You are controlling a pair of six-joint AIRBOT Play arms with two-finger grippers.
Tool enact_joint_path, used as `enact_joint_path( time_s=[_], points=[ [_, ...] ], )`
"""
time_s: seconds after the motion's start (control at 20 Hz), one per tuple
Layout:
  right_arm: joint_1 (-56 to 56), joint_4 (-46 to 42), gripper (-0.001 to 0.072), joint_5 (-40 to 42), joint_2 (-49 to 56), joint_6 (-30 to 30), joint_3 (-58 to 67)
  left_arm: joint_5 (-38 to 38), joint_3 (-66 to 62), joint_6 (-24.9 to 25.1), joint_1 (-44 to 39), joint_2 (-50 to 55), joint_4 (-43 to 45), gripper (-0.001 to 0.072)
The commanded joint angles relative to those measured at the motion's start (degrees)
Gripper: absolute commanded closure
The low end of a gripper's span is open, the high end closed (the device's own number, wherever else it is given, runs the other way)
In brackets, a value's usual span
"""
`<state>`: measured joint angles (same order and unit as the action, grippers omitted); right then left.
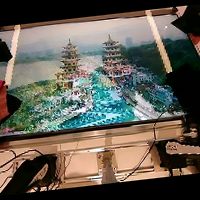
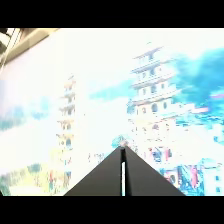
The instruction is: Fold the clothes and pants, and hang the long-sleeved shirts on hangers.
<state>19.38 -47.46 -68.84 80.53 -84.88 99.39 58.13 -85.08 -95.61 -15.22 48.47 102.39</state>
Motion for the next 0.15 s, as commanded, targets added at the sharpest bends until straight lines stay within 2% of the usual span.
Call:
enact_joint_path(
  time_s=[0.0, 0.1],
  points=[
    [-4.1, -1.0, 0.0692, 1.1, 0.0, 1.1, 0.1, 0.0, 0.0, 0.0, 0.0, 0.0, 0.0, 0.0692],
    [-4.1, -1.0, 0.0692, 0.9, 0.0, 1.1, 0.1, 0.0, 0.0, 0.0, 0.0, 0.0, 0.0, 0.0693]
  ],
)
